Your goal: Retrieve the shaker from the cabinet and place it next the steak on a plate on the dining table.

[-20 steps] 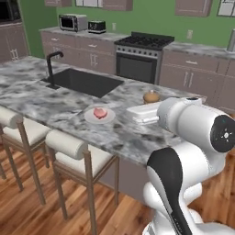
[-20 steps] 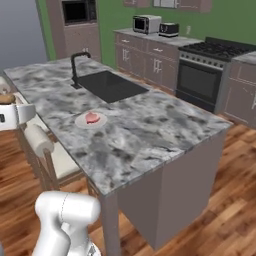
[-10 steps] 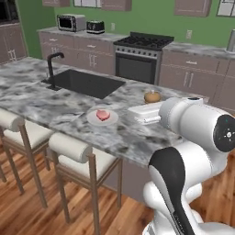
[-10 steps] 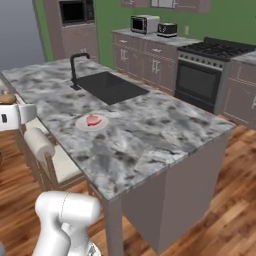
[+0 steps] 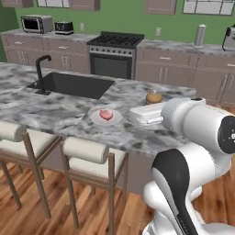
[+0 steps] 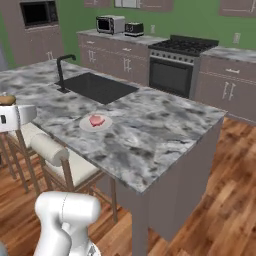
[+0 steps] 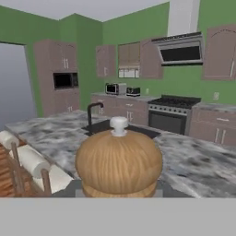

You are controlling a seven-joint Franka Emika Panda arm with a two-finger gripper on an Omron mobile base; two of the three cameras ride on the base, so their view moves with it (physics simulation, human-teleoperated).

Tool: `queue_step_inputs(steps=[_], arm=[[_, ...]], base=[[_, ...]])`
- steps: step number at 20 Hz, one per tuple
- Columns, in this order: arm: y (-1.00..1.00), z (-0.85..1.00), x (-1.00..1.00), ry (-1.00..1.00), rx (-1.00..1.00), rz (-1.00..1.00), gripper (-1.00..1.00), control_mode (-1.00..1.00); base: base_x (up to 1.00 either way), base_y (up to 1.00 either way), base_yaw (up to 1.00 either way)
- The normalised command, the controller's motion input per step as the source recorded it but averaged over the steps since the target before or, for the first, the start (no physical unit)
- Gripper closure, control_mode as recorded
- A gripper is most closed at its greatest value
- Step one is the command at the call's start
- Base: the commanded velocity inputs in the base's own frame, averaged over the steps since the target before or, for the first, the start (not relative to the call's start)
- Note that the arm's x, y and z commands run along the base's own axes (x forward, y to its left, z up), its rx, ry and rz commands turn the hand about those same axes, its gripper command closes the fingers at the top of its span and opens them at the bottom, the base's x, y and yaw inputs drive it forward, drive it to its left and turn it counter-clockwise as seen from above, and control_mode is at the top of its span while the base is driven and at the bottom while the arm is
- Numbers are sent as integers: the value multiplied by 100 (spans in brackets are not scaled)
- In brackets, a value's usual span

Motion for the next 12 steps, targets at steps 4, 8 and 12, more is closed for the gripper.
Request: queue_step_inputs(steps=[4,8,12], arm=[[0,0,0,0,0,0,100,100],[0,0,0,0,0,0,100,100],[0,0,0,0,0,0,100,100]], base=[[14,89,0],[80,13,-9],[71,-67,-27]])
